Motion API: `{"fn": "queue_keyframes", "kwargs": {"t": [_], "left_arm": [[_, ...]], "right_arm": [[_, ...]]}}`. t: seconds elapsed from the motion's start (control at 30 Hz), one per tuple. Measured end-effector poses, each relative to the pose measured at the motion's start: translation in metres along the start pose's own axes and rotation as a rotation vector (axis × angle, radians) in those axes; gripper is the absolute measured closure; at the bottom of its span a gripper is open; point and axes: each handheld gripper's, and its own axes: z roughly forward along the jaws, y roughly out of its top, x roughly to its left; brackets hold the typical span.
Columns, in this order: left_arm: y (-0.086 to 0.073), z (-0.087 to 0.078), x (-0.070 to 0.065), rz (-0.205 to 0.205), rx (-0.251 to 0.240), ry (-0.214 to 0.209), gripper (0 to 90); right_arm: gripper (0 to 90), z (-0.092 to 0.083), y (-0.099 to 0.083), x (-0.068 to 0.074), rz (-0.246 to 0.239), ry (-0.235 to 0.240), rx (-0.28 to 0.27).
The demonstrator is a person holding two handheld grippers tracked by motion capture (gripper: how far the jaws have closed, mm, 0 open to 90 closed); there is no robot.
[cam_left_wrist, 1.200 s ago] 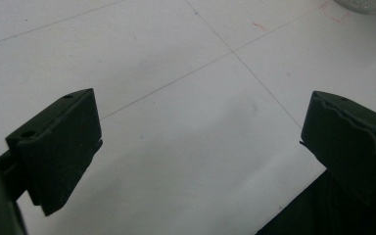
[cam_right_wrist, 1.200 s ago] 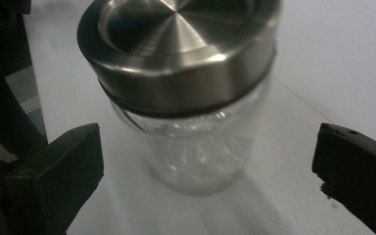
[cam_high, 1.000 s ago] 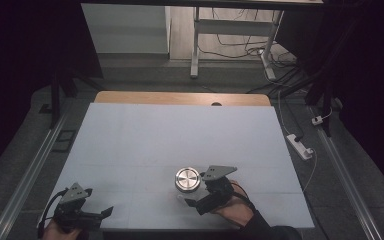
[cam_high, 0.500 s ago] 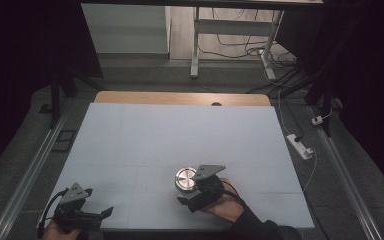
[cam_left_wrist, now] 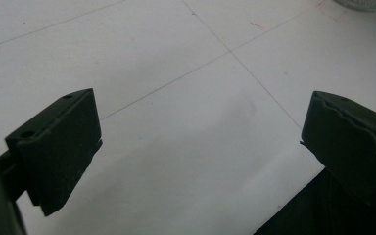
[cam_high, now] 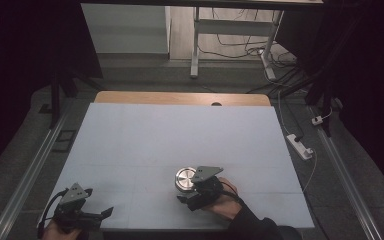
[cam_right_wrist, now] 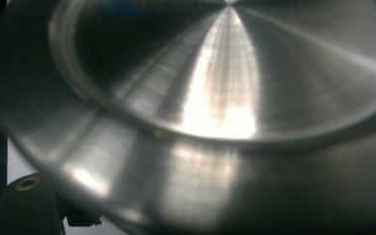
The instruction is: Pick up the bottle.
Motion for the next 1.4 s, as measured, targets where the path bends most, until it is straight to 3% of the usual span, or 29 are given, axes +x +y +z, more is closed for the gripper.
{"fn": "queue_keyframes", "kwargs": {"t": [0.83, 1.4], "left_arm": [[0.000, -0.001, 0.000, -0.006, -0.008, 0.001, 2.3], [0.000, -0.001, 0.001, -0.007, -0.007, 0.000, 2.1]], "right_arm": [[15.1, -0.012, 0.014, -0.001, 0.047, -0.003, -0.024], [15.1, -0.011, 0.029, -0.009, 0.040, -0.018, -0.039]]}}
